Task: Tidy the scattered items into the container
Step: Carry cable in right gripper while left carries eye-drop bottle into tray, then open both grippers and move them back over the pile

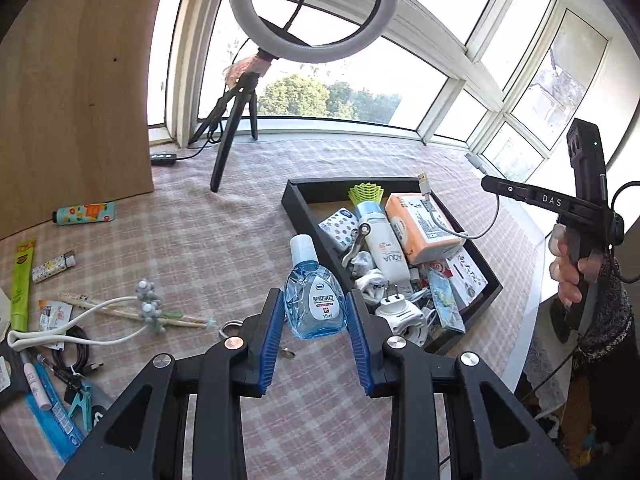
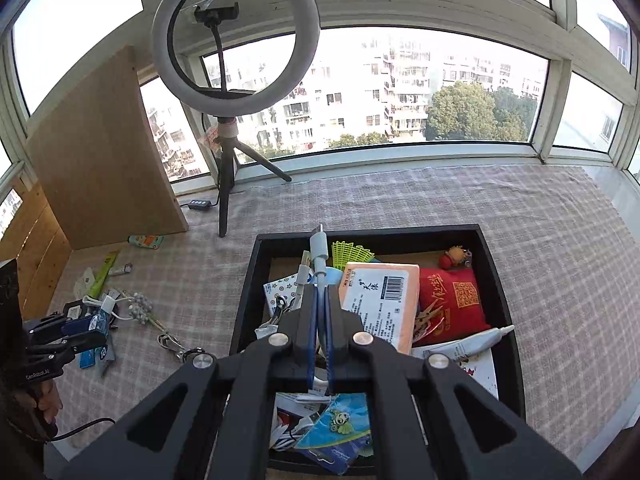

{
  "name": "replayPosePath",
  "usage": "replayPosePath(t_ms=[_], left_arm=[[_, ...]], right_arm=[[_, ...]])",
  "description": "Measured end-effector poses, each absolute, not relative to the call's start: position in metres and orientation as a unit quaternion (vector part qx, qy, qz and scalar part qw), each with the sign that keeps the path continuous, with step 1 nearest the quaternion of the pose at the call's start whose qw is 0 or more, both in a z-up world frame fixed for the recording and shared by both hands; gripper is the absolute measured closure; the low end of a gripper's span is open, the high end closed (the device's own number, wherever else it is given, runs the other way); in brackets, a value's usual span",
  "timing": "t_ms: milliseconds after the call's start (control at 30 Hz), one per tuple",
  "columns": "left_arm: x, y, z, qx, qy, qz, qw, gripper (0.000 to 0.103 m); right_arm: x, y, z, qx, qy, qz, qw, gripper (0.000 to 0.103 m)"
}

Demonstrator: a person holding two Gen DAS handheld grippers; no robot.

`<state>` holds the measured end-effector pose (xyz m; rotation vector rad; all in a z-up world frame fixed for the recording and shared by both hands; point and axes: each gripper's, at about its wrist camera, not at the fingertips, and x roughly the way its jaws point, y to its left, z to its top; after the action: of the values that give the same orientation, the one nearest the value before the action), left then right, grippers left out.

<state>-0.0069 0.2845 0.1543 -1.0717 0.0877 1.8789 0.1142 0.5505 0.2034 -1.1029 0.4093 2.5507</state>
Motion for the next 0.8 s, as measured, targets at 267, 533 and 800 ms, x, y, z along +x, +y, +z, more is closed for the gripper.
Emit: replayPosePath(t_ms=[267,533,800], left_arm=[[0.050,0.404,0.153,-0.429,0.096,0.698,0.565,0.072],[0.051,0.418,0.152,-0.417,0.113,0.716,0.549,0.062],[0.025,0.368,0.142,-0.439,0.096,0.739,0.502,0.062]], right_arm=[[0.155,0.604,0.190,-0.379,0.181,0.877,0.232,0.099],[0.165,0.625,0.182,-0.381,0.195,0.866,0.259,0.065],[0.148,0.605,0.178,-0.387,0.193,0.875,0.217,0.065]])
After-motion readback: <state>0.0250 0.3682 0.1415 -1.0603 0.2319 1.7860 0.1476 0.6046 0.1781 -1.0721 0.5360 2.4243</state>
